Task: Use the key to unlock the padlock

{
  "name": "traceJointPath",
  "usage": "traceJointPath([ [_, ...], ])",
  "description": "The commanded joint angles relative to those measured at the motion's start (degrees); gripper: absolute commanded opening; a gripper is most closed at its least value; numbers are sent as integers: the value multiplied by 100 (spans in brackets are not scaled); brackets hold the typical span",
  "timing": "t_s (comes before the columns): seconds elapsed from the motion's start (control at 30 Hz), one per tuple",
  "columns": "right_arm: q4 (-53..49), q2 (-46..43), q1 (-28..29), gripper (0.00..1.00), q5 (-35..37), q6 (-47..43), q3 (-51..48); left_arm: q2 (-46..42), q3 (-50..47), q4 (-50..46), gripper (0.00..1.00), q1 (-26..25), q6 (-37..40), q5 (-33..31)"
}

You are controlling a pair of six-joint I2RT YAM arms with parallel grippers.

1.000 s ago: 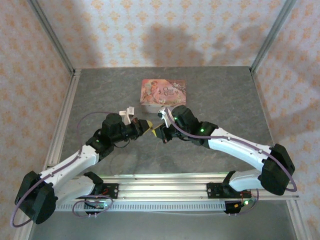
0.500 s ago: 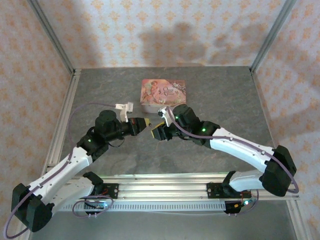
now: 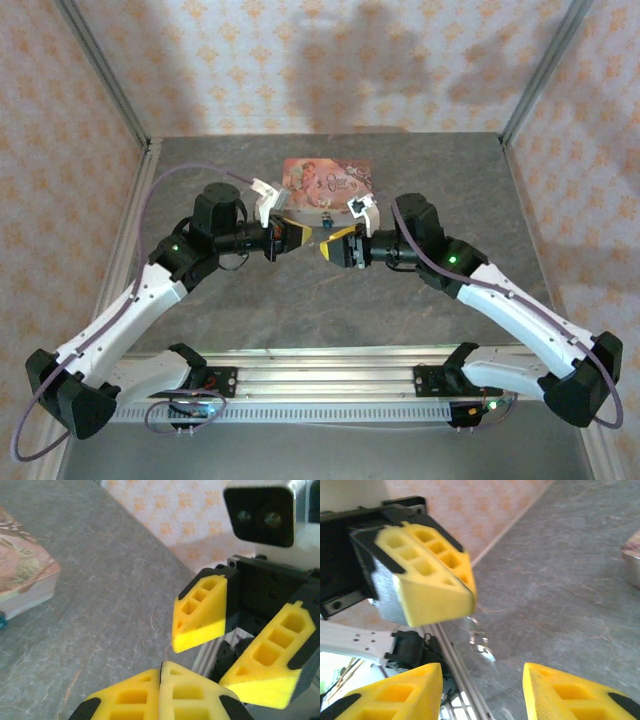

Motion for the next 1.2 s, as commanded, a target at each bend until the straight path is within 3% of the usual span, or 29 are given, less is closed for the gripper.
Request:
traceJointPath([
  [0.0, 421, -57, -17, 45, -560, 282, -63, -1, 319, -483, 0, 42, 637, 664],
  [0.43, 801, -28, -27, 41, -1248, 417, -133, 153, 574, -534, 0, 41, 754, 1471],
  [0.77, 688, 36, -27, 35, -1392, 249, -136, 263, 702, -518, 0, 36, 756, 1792],
  [0.87, 688, 77, -27, 26, -1431, 240, -129, 295, 728, -526, 0, 37, 768, 1857],
  [1.03, 701, 78, -27, 1, -1417, 226, -127, 363, 768, -628, 0, 37, 801, 1918],
  [1.17, 953, 77, -27, 0, -1415, 370, -216, 396, 795, -644, 0, 37, 750, 1841],
])
